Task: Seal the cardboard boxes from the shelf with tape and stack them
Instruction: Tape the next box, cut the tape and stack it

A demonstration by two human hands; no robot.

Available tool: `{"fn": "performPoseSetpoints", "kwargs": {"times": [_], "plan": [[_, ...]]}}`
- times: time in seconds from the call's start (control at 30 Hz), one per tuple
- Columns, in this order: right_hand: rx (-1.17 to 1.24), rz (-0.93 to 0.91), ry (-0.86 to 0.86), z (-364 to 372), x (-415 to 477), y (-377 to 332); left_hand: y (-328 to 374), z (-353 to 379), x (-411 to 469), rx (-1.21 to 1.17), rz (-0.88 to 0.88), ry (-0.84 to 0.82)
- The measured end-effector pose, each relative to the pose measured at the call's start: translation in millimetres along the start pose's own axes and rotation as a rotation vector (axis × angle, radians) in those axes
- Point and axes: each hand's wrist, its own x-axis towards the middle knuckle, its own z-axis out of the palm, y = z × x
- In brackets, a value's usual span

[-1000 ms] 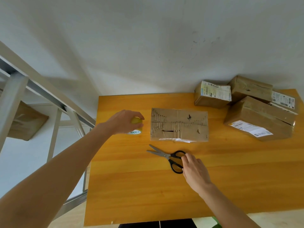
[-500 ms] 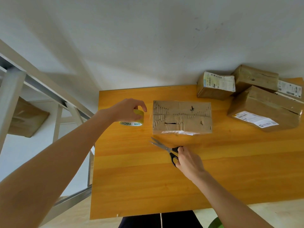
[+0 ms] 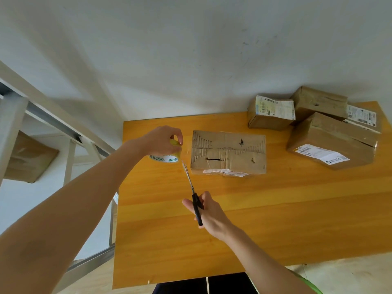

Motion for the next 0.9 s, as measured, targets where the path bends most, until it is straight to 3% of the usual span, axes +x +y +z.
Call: {"fn": "performPoseSetpoints", "kwargs": {"times": [0.23, 0.43, 0.9], "plan": [[0.288, 0.028, 0.012, 12, 11, -38, 2, -2, 1, 0.011, -0.014, -0.004], [0.391, 0.023, 0.125, 19, 22, -56, 2, 1, 2, 0.004, -0.022, -0.009], [0.093, -0.076, 0.399, 25, 25, -41, -4, 13, 8, 0.022, -0.015, 0.013]]}}
